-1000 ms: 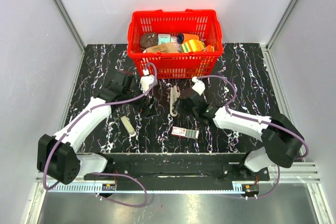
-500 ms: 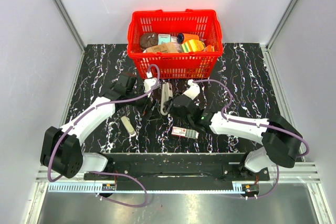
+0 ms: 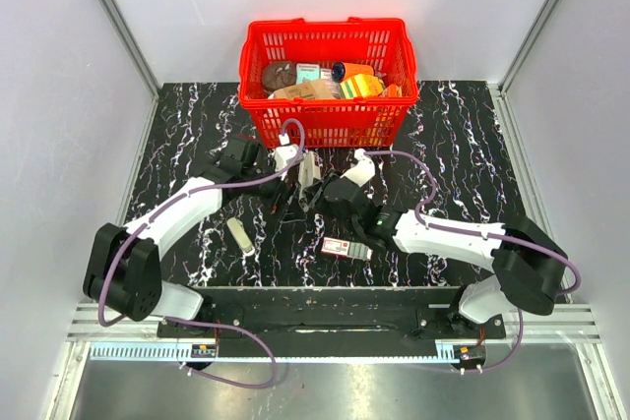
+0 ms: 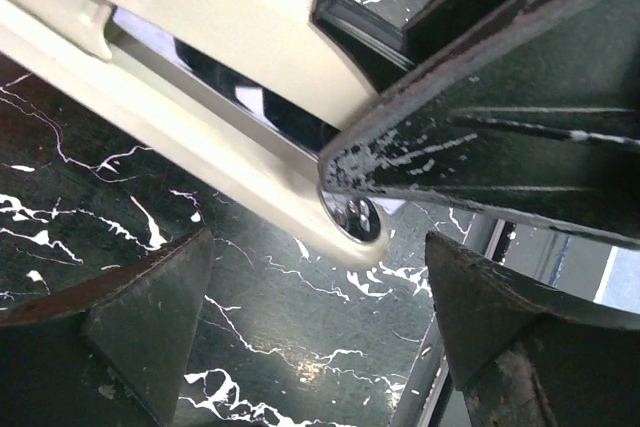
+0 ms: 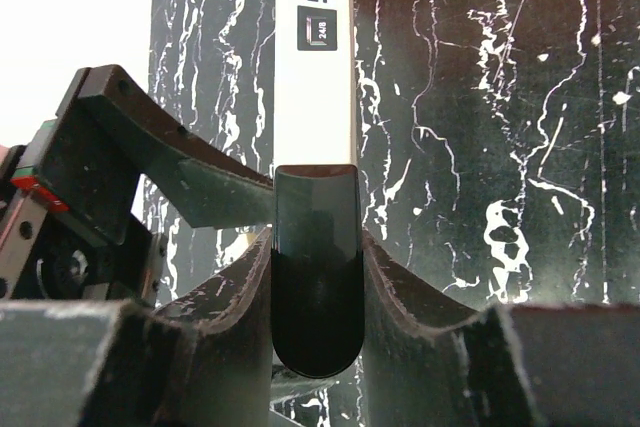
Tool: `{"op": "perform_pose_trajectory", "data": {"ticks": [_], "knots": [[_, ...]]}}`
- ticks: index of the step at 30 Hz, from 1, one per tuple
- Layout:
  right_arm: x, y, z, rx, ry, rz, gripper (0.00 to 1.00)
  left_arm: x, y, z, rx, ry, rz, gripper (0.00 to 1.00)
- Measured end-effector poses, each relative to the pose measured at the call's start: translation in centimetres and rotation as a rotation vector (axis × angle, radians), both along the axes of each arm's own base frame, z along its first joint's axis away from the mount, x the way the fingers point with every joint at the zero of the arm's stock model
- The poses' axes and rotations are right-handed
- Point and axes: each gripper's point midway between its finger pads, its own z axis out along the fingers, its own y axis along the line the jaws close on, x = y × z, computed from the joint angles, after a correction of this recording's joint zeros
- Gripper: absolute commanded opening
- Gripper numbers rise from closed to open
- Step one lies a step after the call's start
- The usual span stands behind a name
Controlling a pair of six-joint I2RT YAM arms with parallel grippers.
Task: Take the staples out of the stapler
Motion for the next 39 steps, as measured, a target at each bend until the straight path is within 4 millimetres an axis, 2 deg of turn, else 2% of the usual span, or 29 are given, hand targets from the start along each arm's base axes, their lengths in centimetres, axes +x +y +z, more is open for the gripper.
{"op": "perform_pose_trajectory", "data": {"ticks": [4,7,16,18,20,25,39], "knots": [[-0.4,0.7,0.5,0.05,0.016,0.011,0.0,0.5,-0.2,-0.3,-0.001,-0.011,0.002,0.83],[-0.9,1.2,0.9,0.075,0.018,0.023,0.0,0.7,-0.3,-0.7,-0.002,-0.002,0.0,0.73],[-0.9,1.1,0.8,0.092,0.027,0.009,0.0,0.0,-0.5,-0.7,-0.014,0.017,-0.028,0.33],[-0.9,1.1,0.7,0.097,0.026,0.005,0.0,-0.1,-0.1,-1.1,-0.002,0.028,-0.02,0.2],[-1.2,1.2,0.5,0.099,0.035,0.015,0.0,0.1,0.4,-1.4,0.017,0.033,0.003,0.13],[-2.2,1.9,0.2,0.106,0.049,0.057,0.0,0.9,1.2,-1.7,0.039,0.021,0.039,0.08],[-3.4,1.1,0.1,0.074,0.03,0.119,0.0,2.2,2.4,-2.4,0.134,-0.075,0.062,0.03]]}}
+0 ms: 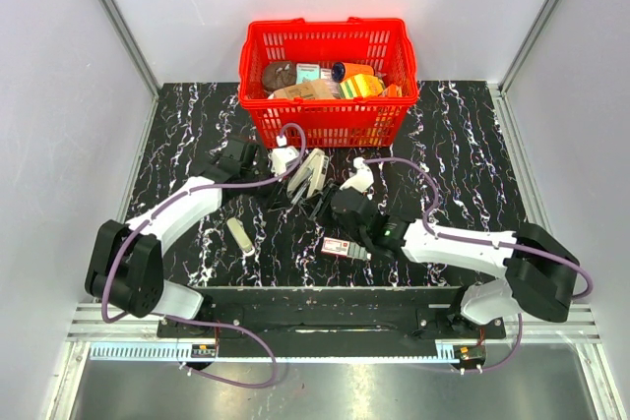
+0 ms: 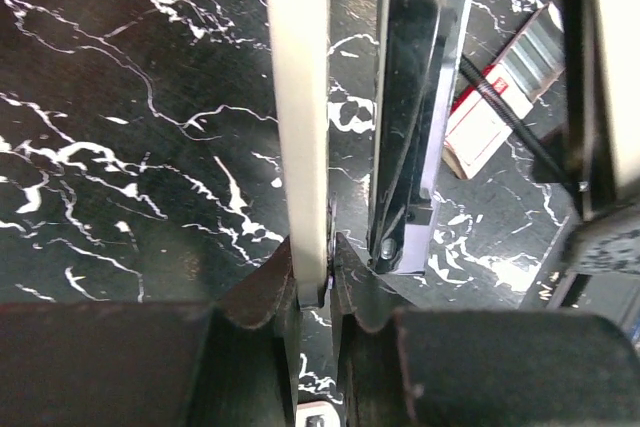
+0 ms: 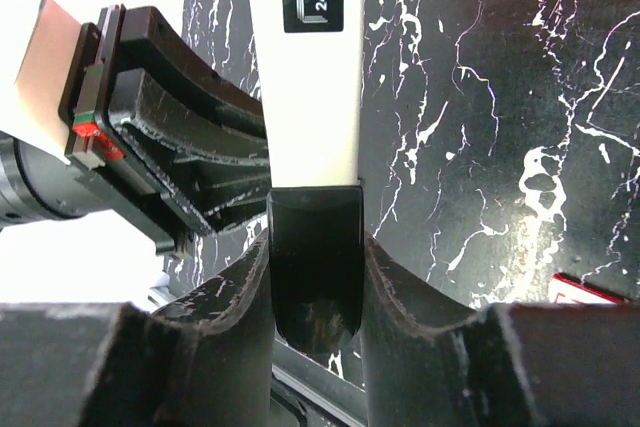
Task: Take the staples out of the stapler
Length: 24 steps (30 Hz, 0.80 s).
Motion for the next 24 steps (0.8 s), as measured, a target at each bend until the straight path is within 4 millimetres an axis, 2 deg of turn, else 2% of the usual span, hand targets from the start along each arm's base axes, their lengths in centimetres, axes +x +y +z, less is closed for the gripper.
{"op": "perform_pose_trajectory", "data": {"ticks": [5,14,24], "knots": [[-0.8,-1.0,0.6,-0.046,-0.048,0.053,0.0,1.2,0.4,0.3,0.043,-0.095,-0.009,0.02],[-1.3,-3.0,0.2,-0.119,-0.096,0.143,0.0,3.4,0.9,0.0,0.139,-0.258,-0.055,0.02],[-1.7,-4.9,-2.3,-0.227,-0.085,0.232,0.0,5.5,1.6,-1.5,0.299,-0.473,-0.071,0.0]]}}
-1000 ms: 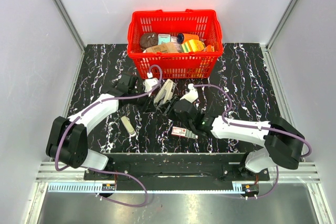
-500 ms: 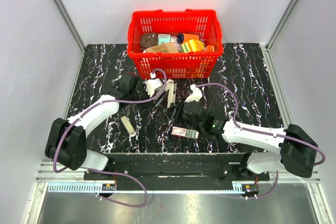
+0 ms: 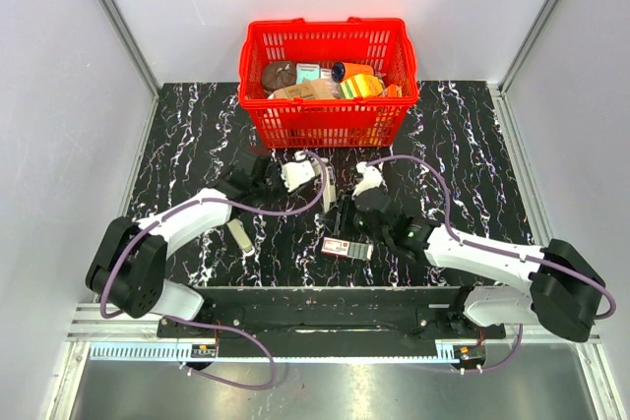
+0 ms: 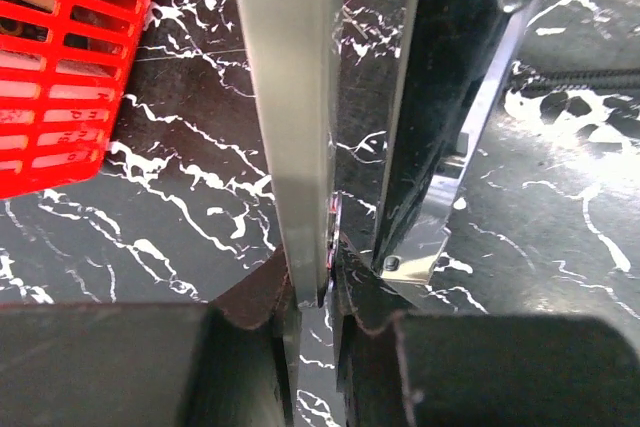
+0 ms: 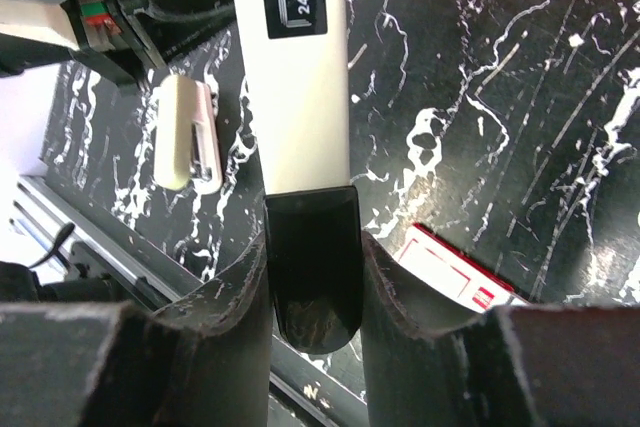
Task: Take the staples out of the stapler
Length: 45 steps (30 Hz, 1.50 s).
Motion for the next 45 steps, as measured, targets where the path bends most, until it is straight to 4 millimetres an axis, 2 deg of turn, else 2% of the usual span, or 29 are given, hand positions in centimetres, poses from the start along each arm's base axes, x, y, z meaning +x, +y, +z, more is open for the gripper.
{"op": "perform_pose_trajectory", "data": {"ticks": [17,22,26,29,31,34,37,41,43,45], "knots": [[-2.0,-2.6,-2.3,-0.131,0.041,0.093,0.0,2.6,1.0,-0.6,0.218,-0.302,-0.046,0.0],[-2.5,-2.9,-2.7,-0.152,0.054,0.111,0.0,2.5,1.0,-0.6,0.251,-0.324,-0.045,0.0],[-2.4,-2.9,-2.6,-0.146,0.052,0.106,0.0,1.8,0.6,-0.8,0.232,-0.264,-0.024,0.03],[-1.8,-2.8,-1.8,-0.117,0.039,0.073,0.0,0.6,-0.5,-0.7,0.166,-0.148,-0.015,0.08],[-1.1,-2.7,-0.7,-0.087,0.02,0.04,0.0,-0.3,-1.7,0.0,0.096,-0.066,-0.019,0.15],[0.4,-2.3,1.7,-0.029,-0.028,-0.023,0.0,-2.5,-4.1,1.4,-0.032,0.069,-0.048,0.27],[2.0,-2.0,3.7,0.011,-0.065,-0.084,0.0,-5.3,-6.7,2.8,-0.134,0.19,-0.127,0.29],[3.0,-1.5,3.9,0.003,-0.068,-0.116,0.0,-7.7,-8.2,3.7,-0.201,0.295,-0.192,0.36],[3.9,-2.3,3.8,-0.028,-0.085,-0.16,0.0,-9.4,-8.1,3.5,-0.206,0.372,-0.224,0.41],[4.7,-3.9,3.0,-0.083,-0.089,-0.216,0.0,-11.0,-8.2,3.6,-0.215,0.448,-0.256,0.5]]}}
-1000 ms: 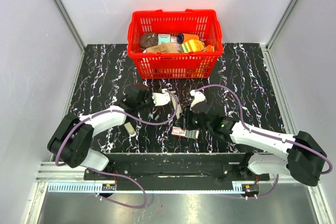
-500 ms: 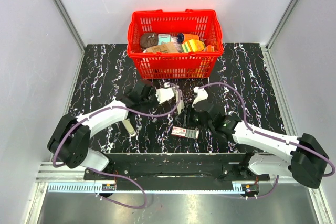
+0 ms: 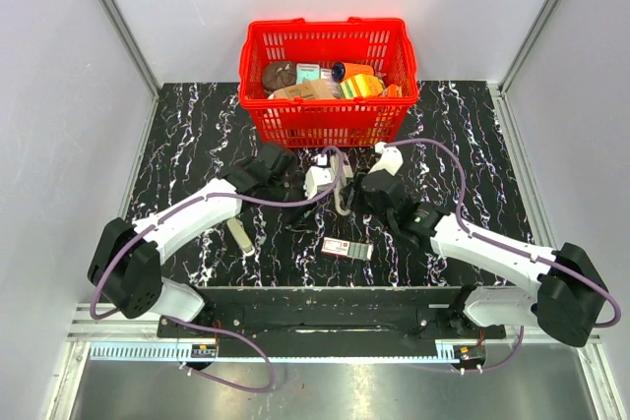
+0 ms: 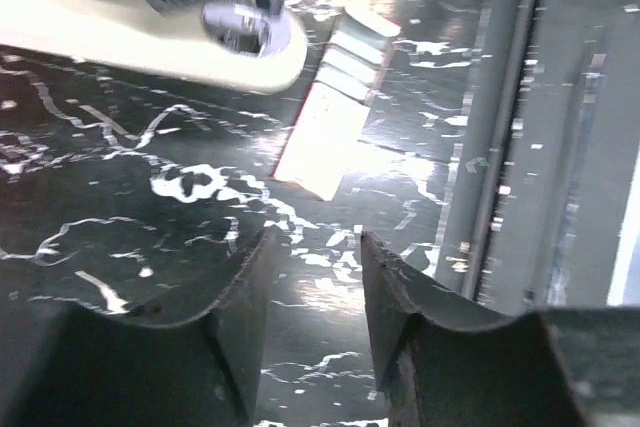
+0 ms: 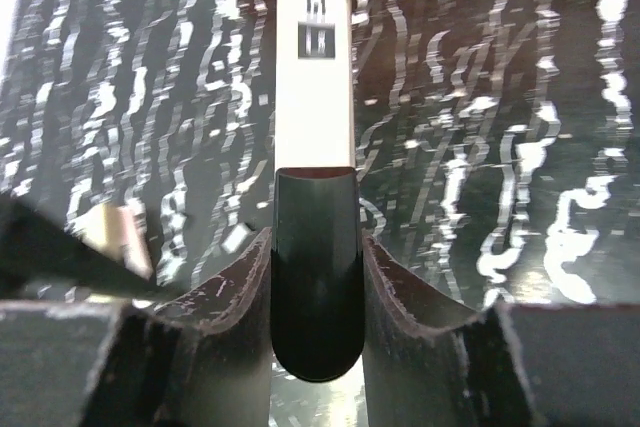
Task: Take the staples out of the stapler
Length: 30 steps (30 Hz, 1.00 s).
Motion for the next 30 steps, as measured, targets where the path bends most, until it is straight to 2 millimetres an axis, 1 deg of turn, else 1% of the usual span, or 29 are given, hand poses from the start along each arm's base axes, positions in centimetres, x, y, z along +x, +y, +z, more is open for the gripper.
{"op": "perform_pose_trajectory", "data": {"ticks": [2,4,6,8,10,14,16,19,22,25,28,29,30], "knots": [[0.6,-1.6,-0.7,-0.057,0.002,-0.047,0.0,-1.1,-0.2,0.7,-0.012,0.059,-0.028,0.55],[1.0,-3.1,-1.5,-0.119,0.006,-0.079,0.0,-1.4,-0.4,1.9,-0.031,0.097,-0.04,0.56],[1.0,-4.3,-2.1,-0.179,0.013,-0.101,0.0,-1.0,-0.2,3.2,-0.052,0.105,-0.03,0.56],[1.1,-5.5,-2.7,-0.239,0.017,-0.119,0.0,0.3,0.4,4.5,-0.068,0.098,0.004,0.56],[1.5,-6.6,-2.9,-0.281,0.013,-0.145,0.0,1.5,1.5,5.2,-0.074,0.089,0.051,0.56],[2.8,-8.9,-3.4,-0.36,0.001,-0.211,0.0,3.6,4.8,5.8,-0.069,0.103,0.174,0.55],[3.4,-9.7,-4.2,-0.404,0.006,-0.235,0.0,4.4,6.5,6.1,-0.068,0.106,0.232,0.55],[4.2,-10.5,-6.0,-0.481,0.026,-0.249,0.0,5.3,8.9,6.6,-0.07,0.1,0.307,0.55],[4.6,-10.6,-7.8,-0.533,0.045,-0.243,0.0,5.8,10.9,7.1,-0.068,0.083,0.369,0.55],[4.9,-10.4,-8.7,-0.544,0.052,-0.243,0.0,5.6,11.7,7.2,-0.059,0.081,0.389,0.55],[5.1,-10.1,-9.0,-0.526,0.055,-0.254,0.0,5.0,12.0,6.6,-0.042,0.097,0.393,0.55],[5.1,-10.1,-9.1,-0.518,0.06,-0.259,0.03,4.8,12.2,6.3,-0.033,0.104,0.396,0.55],[5.1,-10.0,-9.3,-0.507,0.067,-0.267,0.12,4.6,12.3,6.0,-0.025,0.109,0.398,0.55]]}}
